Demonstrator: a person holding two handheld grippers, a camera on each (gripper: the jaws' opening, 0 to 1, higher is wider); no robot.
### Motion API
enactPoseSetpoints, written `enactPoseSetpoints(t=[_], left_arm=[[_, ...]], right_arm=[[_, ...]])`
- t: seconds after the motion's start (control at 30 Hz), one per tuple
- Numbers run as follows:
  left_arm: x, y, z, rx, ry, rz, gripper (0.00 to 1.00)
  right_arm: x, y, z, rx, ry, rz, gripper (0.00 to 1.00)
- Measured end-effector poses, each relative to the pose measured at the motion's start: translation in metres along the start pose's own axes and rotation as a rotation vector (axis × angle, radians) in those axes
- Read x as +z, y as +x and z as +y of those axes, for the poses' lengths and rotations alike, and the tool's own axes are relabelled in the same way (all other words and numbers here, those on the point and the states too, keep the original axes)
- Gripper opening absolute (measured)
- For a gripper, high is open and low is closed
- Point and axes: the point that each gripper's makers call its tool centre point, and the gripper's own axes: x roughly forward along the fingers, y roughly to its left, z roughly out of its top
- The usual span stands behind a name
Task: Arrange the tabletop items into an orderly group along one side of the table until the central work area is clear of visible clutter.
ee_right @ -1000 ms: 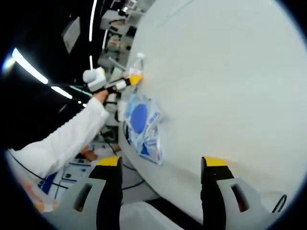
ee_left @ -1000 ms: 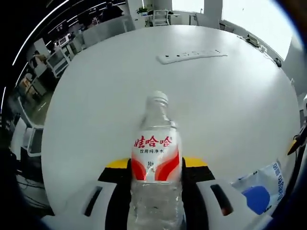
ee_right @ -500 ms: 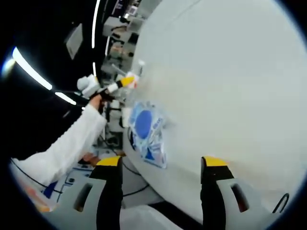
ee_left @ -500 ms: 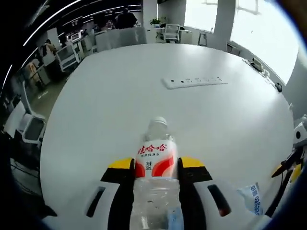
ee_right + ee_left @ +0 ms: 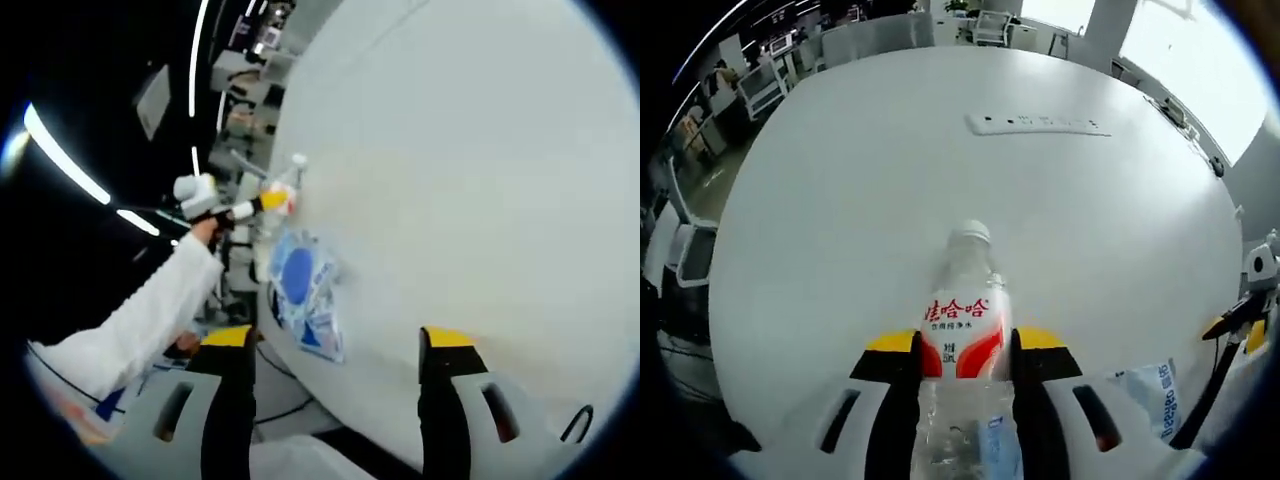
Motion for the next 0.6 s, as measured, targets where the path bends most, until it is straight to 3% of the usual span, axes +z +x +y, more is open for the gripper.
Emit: enactPoseSetpoints(t=[0.1,0.3,0.6], left_arm=[[0.003,0.000,-0.001,0.000,0.026,0.016,0.34],[0.016,0.009,0.001,-0.003,0.152,0.086,0.35],[0.029,0.015,-0.003,-0.008,0.261,0.085,0.36]], right_arm=[[-0.003,0.004,0.003,0.002,-0.006,0.011,0.64],[-0.013,0.011,0.009,0.003,-0.022,0.055,0.64],[-0.007,0.012,0.015,-0.005,-0.059,0.053,0.64]])
